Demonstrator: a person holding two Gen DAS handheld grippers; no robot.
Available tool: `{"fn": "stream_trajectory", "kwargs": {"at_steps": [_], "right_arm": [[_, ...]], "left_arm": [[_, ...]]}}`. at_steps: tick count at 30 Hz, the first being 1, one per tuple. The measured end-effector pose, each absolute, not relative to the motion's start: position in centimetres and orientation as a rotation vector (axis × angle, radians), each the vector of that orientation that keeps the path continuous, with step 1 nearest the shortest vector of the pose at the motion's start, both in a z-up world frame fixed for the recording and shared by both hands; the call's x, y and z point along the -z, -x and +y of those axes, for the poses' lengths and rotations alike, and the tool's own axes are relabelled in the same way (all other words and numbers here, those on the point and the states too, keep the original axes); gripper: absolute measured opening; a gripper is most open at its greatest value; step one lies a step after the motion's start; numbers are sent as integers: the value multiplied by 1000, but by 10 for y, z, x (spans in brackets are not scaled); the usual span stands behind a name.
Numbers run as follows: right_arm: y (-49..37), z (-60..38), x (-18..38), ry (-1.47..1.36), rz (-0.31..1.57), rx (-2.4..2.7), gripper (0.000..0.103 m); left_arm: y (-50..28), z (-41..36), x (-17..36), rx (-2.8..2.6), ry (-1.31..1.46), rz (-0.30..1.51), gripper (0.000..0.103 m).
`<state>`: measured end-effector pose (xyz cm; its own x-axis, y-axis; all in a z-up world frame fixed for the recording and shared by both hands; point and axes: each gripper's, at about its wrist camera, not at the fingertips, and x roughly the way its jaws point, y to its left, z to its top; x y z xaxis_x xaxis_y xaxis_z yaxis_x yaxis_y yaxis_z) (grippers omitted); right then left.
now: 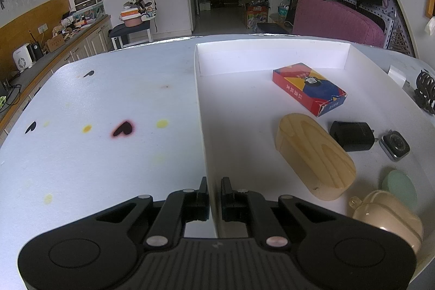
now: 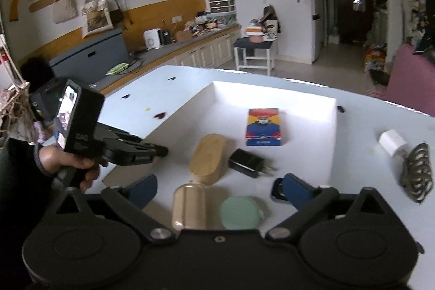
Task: Organize rigid objects
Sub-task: 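Move the right gripper back toward the dark coiled cable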
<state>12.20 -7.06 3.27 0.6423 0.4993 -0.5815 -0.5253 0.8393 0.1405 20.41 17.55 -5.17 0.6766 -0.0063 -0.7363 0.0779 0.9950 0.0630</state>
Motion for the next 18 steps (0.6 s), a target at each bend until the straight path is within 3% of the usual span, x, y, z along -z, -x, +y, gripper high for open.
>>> {"fn": "stream_trajectory", "kwargs": {"at_steps": [18], "right_arm": [[-137, -137, -15, -89, 659, -330, 103]], "left_arm": [[-204, 175, 52, 48, -92, 826, 7]]}}
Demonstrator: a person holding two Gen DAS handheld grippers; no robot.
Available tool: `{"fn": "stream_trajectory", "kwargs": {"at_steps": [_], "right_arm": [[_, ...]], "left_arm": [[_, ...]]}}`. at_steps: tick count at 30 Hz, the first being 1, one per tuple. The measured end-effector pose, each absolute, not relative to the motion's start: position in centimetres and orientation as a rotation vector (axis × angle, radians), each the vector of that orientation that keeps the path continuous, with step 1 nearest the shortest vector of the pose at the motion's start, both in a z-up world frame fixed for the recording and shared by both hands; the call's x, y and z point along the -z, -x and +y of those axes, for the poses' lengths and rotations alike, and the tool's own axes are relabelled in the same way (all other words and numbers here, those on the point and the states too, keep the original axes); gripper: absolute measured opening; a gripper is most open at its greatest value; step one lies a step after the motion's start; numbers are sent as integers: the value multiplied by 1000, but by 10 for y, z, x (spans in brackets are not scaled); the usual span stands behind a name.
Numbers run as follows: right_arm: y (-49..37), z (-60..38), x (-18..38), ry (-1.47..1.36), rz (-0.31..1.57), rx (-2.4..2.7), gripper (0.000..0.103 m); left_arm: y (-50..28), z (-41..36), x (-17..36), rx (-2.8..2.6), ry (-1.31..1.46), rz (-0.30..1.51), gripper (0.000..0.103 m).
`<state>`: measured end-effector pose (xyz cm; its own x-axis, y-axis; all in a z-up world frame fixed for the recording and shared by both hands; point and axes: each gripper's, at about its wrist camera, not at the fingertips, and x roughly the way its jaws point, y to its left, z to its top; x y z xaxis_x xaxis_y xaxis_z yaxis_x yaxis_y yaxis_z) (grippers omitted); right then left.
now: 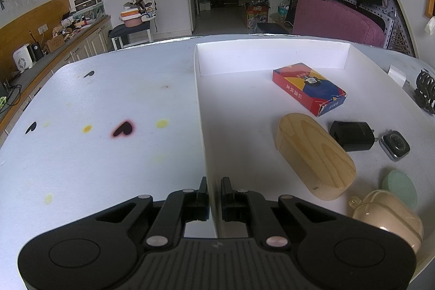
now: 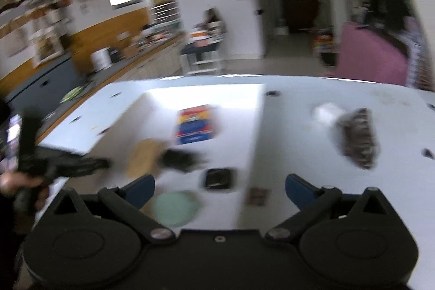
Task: Organize rigid objects
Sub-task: 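Move the right gripper back toward the dark coiled cable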
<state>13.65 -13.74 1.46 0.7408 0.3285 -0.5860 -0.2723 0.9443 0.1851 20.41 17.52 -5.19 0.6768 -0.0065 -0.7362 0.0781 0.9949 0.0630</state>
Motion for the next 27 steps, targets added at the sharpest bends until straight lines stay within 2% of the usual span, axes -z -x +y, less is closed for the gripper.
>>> {"fn": "stream_trajectory", "kwargs": {"at_steps": [4, 11, 19, 20, 21, 22, 27], "right_arm": [[-154, -171, -5, -99, 619, -155, 101], [-205, -213, 8, -101, 633, -23, 86], [-258, -210, 30, 11, 685, 35, 77], [-262, -209, 35, 32, 692, 45, 71], [-265, -208, 39, 44, 698, 53, 56], [-267, -209, 43, 46, 708, 64, 51], [-254, -234, 41, -144, 707, 25, 46]], "left_arm": [[-204, 175, 52, 48, -92, 826, 7], [-204, 175, 52, 48, -92, 826, 7], [-204, 175, 52, 47, -92, 826, 7], [-204, 175, 52, 47, -92, 826, 7], [-204, 175, 52, 48, -92, 826, 7], [-204, 175, 52, 48, -92, 827, 7], [-204, 175, 52, 47, -93, 826, 7]]}}
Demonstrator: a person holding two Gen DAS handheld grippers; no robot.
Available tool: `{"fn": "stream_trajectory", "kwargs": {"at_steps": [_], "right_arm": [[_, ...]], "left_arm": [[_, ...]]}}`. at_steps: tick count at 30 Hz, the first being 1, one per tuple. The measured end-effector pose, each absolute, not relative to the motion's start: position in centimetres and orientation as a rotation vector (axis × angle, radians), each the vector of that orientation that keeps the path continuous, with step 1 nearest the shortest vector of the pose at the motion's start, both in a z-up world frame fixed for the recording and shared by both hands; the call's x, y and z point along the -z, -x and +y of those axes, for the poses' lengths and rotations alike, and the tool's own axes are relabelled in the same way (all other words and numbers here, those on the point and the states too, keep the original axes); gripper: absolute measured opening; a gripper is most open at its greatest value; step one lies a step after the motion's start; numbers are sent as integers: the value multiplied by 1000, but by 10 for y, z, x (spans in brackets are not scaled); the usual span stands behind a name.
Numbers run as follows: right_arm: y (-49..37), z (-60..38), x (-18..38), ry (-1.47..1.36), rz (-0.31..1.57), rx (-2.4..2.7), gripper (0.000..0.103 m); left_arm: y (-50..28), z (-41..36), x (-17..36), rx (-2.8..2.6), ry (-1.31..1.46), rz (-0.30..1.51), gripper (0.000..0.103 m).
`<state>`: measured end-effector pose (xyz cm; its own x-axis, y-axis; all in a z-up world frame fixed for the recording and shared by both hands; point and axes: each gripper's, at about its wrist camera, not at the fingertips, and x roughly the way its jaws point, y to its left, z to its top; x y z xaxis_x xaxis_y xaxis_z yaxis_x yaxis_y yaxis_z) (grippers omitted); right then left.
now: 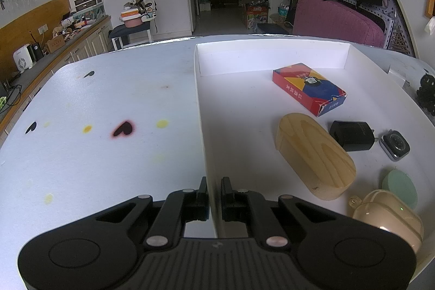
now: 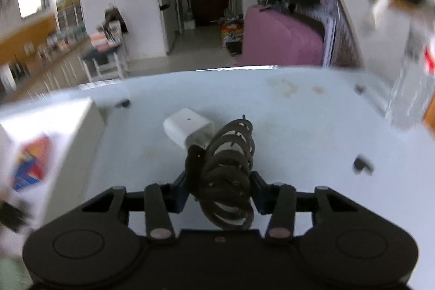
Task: Organize rigid objects
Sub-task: 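Move the right gripper back toward the dark coiled cable, then close the right gripper on the dark coiled cable and lift it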
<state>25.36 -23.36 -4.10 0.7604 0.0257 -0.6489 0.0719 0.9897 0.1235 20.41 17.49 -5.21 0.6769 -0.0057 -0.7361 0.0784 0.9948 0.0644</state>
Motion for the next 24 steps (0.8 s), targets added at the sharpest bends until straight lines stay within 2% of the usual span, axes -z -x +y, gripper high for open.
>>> {"fn": "stream_trajectory", "kwargs": {"at_steps": [5, 8, 9, 11, 24], "right_arm": [[-226, -269, 43, -456, 739, -110, 46], [-209, -286, 48, -540, 745, -98, 51], [-204, -289, 49, -541, 747, -71, 58], [-194, -294, 48, -519, 728, -20, 65], [-179, -288, 35, -314, 647, 134, 65]], "left_arm": [[-204, 175, 52, 47, -94, 826, 7], [-204, 175, 52, 48, -95, 826, 7], [-204, 175, 52, 47, -96, 825, 7], [-204, 175, 52, 47, -97, 824, 7], [-203, 175, 53, 47, -100, 822, 7]]}}
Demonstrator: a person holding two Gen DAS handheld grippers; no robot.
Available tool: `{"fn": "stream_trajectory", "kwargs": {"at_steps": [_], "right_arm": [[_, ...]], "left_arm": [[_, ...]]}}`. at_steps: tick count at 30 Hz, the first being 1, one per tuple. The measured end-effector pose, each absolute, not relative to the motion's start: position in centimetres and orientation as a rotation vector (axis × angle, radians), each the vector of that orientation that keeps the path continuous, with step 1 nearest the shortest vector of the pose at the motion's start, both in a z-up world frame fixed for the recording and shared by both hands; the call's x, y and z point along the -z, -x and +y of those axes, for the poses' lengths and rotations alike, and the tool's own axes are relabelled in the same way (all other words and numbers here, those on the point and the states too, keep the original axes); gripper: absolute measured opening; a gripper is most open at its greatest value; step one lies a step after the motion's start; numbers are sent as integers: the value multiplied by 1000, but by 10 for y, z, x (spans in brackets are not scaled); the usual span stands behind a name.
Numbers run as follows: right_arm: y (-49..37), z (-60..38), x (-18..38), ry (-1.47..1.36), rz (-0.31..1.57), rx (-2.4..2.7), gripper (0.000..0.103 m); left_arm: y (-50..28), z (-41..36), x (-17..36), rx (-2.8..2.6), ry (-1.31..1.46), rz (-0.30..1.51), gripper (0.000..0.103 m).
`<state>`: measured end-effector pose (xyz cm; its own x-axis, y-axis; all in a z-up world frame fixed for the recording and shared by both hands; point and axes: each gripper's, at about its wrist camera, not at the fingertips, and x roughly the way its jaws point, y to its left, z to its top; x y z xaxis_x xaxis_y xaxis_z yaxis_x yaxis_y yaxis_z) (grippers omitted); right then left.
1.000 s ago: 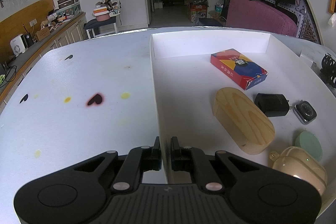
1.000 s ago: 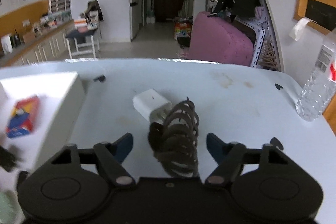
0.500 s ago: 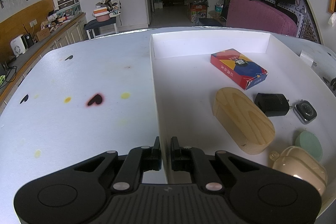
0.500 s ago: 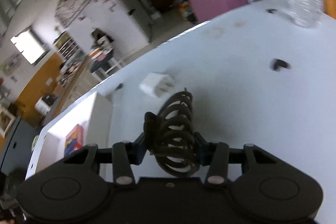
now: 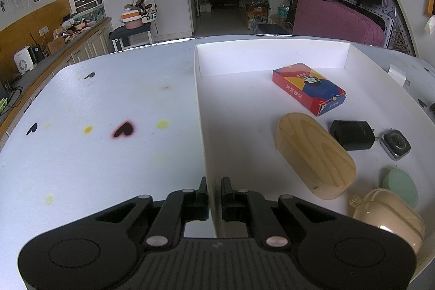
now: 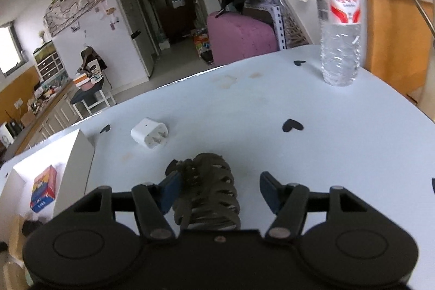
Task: Organize rigid objects
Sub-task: 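Close the right gripper on the dark coiled cable and lift it, then carry the coiled cable into the white box and release it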
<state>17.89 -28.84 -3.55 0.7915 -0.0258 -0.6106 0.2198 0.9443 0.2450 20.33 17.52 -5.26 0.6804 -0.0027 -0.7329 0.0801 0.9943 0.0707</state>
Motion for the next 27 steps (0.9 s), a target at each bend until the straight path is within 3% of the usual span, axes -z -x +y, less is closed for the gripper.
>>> {"fn": "stream_trajectory", "kwargs": {"at_steps": [10, 13, 14, 16, 27], "right_arm": [[-192, -273, 28, -228, 633, 105, 65], [-199, -267, 33, -186, 660, 120, 58], [-200, -265, 34, -173, 664, 125, 48], [-202, -262, 35, -147, 672, 137, 46], [-222, -197, -8, -159, 605, -48, 45]], "left_arm": [[-203, 175, 53, 46, -101, 821, 7], [-203, 176, 53, 46, -101, 821, 7], [-203, 175, 53, 46, -101, 821, 7], [-203, 175, 53, 46, -101, 821, 7], [-202, 175, 53, 44, -108, 817, 7]]}}
